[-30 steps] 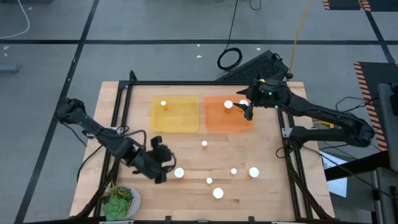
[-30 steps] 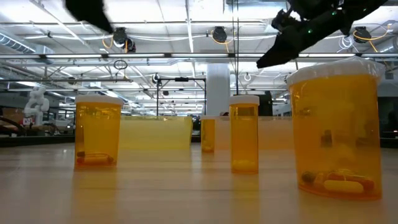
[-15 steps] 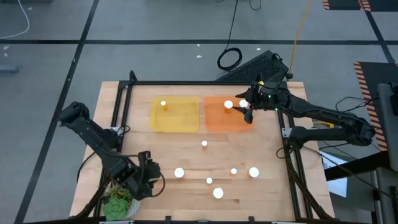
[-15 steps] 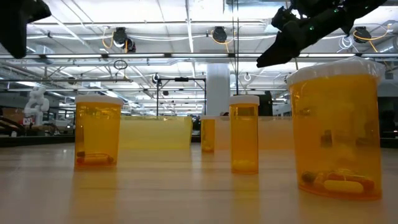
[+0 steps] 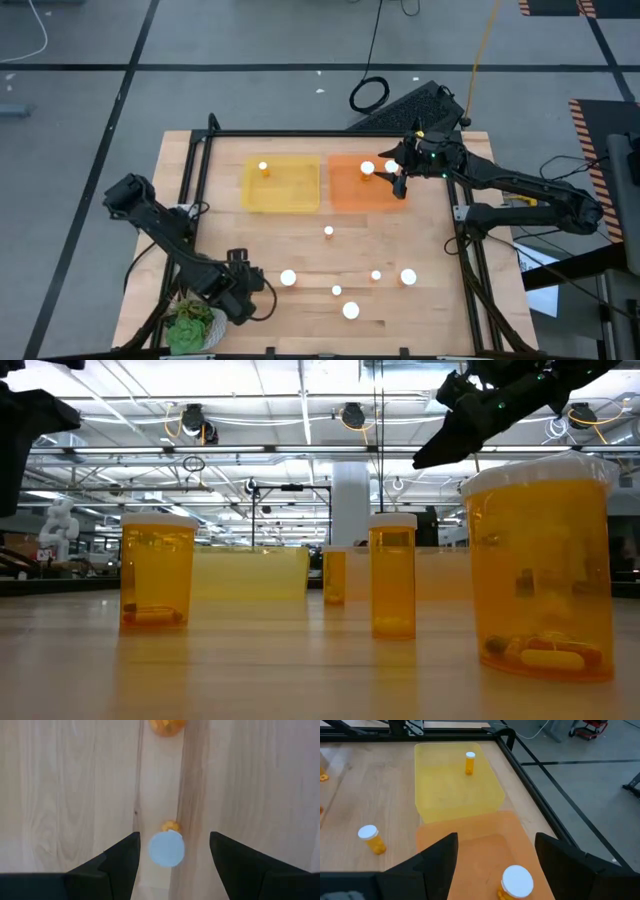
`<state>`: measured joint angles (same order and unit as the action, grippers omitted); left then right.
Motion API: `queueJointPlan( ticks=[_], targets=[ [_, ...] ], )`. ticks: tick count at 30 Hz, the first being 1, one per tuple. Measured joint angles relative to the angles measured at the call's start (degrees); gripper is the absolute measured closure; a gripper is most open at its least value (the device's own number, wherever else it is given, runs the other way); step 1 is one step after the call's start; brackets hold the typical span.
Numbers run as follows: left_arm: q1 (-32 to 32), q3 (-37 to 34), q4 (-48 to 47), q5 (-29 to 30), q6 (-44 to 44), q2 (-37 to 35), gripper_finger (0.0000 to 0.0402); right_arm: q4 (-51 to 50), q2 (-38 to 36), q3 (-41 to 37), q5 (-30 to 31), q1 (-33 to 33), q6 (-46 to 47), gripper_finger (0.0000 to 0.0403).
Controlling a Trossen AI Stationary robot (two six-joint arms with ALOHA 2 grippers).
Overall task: Pick and place medicine bottles into bin by pill shape (circle, oval)
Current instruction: Put the small orange pill bottle into the yellow bin
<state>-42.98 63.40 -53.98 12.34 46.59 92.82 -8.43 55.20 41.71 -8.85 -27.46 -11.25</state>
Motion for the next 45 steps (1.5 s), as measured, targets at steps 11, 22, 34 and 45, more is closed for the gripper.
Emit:
queueJointPlan(
  ticks=[11,22,34,45],
  targets=[
    [0.33,-0.12,-0.38,-0.33,-0.93,-0.03,0.0158,-0.02,0.0,0.0,-0.02,0.0,-0.11,0.0142],
    [0.33,-4.82,1.55,-0.24,-1.11,-0.03,0.0158,-0.02,0.0,-0.01,-0.06,0.0,-0.13,0.0142],
    [0.33,-5.18,3.68,0.17,-1.58,-0.03,0.0163,-0.02,0.0,-0.02,-0.03,0.0,-0.13,0.0142],
    [0.33,-5.18,4.4,-0.31,-1.44,-0.03,0.0251,-0.02,0.0,-0.02,-0.02,-0.02,-0.13,0.0142]
  ],
)
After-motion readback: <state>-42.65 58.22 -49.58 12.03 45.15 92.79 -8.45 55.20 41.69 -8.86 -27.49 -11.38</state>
